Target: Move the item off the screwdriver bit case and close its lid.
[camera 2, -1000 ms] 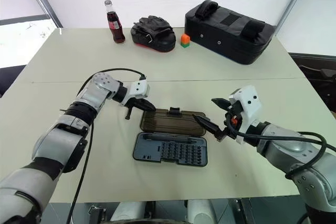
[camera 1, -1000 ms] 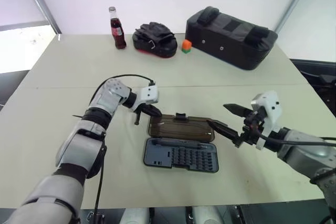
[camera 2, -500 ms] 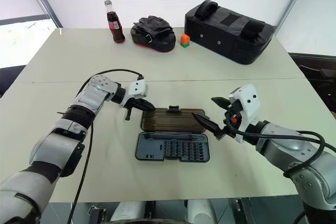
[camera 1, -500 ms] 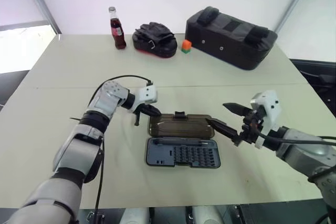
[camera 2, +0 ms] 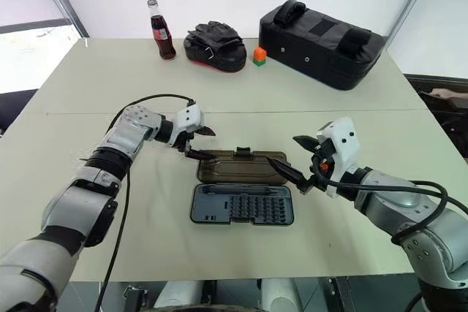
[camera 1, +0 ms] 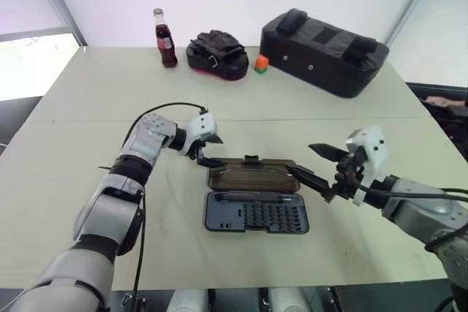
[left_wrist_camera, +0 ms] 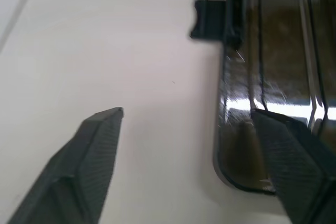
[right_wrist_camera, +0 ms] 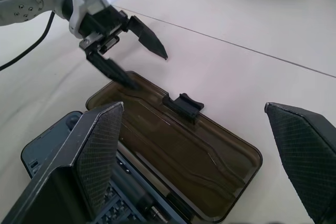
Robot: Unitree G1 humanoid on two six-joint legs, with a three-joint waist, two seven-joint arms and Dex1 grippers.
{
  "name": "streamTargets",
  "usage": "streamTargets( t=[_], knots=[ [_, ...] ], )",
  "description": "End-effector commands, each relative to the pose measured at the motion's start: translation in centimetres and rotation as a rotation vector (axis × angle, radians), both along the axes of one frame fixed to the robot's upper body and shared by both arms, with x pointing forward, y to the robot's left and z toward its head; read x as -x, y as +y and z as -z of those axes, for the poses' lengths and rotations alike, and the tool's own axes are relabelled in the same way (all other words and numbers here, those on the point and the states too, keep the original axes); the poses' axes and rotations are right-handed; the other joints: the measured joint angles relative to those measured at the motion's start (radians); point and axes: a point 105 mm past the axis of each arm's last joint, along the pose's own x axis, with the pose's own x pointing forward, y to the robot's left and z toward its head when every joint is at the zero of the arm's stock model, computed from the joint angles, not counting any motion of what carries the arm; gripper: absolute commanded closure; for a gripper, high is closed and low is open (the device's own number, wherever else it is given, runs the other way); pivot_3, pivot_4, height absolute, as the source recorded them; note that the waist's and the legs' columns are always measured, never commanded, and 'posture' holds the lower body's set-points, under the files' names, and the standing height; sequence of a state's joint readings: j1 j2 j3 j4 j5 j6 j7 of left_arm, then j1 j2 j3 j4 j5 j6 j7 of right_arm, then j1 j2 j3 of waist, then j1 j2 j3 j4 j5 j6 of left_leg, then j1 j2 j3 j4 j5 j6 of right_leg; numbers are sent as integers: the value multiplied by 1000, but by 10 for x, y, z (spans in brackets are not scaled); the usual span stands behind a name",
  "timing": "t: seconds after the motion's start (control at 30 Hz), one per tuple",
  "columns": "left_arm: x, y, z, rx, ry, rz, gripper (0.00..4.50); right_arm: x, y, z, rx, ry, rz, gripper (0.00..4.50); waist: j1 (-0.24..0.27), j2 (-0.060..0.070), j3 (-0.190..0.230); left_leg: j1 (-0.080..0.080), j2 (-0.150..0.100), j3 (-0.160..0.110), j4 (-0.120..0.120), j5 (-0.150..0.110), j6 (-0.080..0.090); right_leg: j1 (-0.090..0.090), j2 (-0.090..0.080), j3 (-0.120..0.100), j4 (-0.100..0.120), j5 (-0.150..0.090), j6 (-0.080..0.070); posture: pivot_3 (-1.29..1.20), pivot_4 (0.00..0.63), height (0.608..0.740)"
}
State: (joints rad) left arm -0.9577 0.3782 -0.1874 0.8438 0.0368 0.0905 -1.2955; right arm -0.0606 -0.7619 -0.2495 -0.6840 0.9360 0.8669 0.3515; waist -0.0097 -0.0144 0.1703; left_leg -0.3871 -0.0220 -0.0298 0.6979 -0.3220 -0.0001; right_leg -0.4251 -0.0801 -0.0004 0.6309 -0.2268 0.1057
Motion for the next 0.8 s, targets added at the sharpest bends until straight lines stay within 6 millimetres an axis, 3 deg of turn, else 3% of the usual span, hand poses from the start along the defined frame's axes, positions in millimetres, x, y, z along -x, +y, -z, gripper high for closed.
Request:
streamTargets(
  t=[0.03, 0.2, 0.23, 0.33, 0.5, 0.63, 0.8],
  knots=[
    [1, -12, -53, 226, -9, 25, 518, 1, 1, -9, -9, -44, -7, 0, 0, 0, 0, 0, 0, 0, 0, 0, 0, 0, 0, 0, 0, 0, 0, 0, 150, 740],
    [29, -8, -93, 353, 62, 95, 518, 5, -1, -8, -2, -39, -11, 0, -3, 0, 0, -1, 0, 0, 0, 0, 0, -1, 0, 0, 0, 0, 0, 0, 150, 740],
    [35, -4, -100, 348, 48, 97, 754, 5, -2, -9, 5, -40, -9, 0, -3, 0, 0, -1, 0, -1, 0, 0, 0, -1, 0, 0, 0, 0, 0, 0, 150, 740],
    [52, 6, -101, 290, 13, 102, 1772, 5, -8, -11, 24, -47, 0, 0, -8, 2, 1, -1, 1, 0, 0, 0, 0, -2, 0, 1, 0, 0, 0, 0, 150, 740],
    [98, 15, -75, 153, 3, 182, 4455, -2, -23, -17, 90, -69, 38, 0, -2, 2, 1, 0, 1, 0, 0, 0, 0, -1, 0, 1, 0, 0, 0, 0, 150, 740],
    [128, 16, -45, 59, 29, 242, 4490, -16, -27, -25, 125, -97, 49, 0, 0, 2, 1, 0, 1, 0, 0, 0, 0, -1, -1, 2, -1, 0, -1, 0, 150, 740],
    [134, 12, -16, -30, -4, 261, 4490, -44, -29, -23, 217, -112, 68, 0, 0, 3, 2, 0, 0, 1, 0, 0, 0, -1, -1, 2, -1, -2, -4, 0, 150, 740]
  ],
)
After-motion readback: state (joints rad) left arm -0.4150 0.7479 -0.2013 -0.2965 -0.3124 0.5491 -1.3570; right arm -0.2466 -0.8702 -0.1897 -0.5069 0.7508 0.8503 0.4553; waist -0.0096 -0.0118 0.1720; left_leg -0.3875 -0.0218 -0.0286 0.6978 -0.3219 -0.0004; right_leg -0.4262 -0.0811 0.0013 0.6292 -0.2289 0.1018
